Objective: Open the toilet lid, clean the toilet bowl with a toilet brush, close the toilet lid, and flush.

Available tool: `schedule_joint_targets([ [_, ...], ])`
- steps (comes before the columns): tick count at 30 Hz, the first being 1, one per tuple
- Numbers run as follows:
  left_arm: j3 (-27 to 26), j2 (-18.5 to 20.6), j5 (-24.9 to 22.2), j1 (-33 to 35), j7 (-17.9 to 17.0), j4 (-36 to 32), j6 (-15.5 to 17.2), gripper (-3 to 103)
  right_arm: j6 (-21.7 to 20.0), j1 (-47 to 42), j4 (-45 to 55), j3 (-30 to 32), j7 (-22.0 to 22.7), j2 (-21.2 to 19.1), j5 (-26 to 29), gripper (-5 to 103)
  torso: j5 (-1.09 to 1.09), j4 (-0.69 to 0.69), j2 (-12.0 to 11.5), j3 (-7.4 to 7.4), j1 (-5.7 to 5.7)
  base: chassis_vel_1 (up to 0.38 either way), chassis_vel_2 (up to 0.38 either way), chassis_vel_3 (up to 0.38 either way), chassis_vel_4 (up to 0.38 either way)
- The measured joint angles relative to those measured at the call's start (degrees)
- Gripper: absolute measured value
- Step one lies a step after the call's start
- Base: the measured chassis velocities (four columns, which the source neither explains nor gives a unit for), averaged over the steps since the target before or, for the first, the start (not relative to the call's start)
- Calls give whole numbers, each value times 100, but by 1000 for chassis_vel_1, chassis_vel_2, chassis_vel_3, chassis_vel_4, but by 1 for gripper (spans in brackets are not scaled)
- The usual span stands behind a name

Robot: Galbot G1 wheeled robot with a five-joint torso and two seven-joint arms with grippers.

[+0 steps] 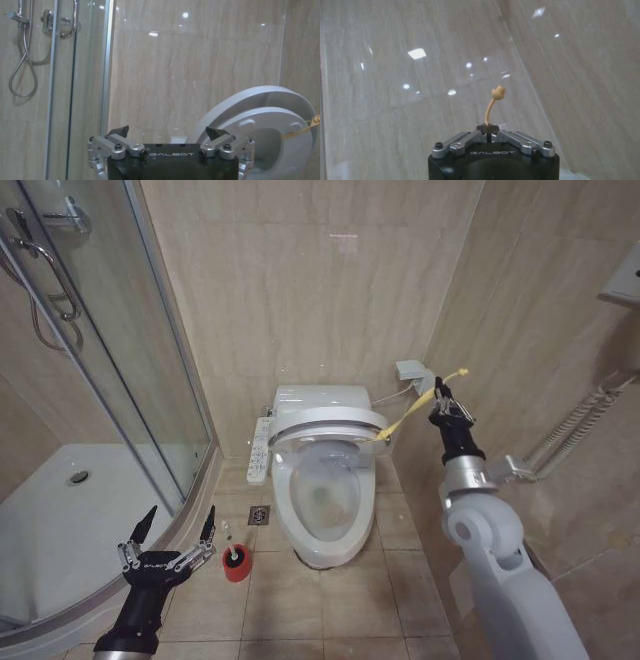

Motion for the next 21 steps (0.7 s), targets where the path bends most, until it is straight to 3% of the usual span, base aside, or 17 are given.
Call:
schedule_joint_targets([
  [15, 0, 0, 0, 0, 0, -1, 0, 100, 85, 1045, -810, -78, -111, 32, -25, 0, 0, 0, -1, 1, 0, 0, 0, 0, 0],
  [21, 0, 0, 0, 0, 0, -1, 0, 100, 255, 1782, -1583, -313, -153, 248, -213, 0, 0, -1, -1, 1, 0, 0, 0, 0, 0],
])
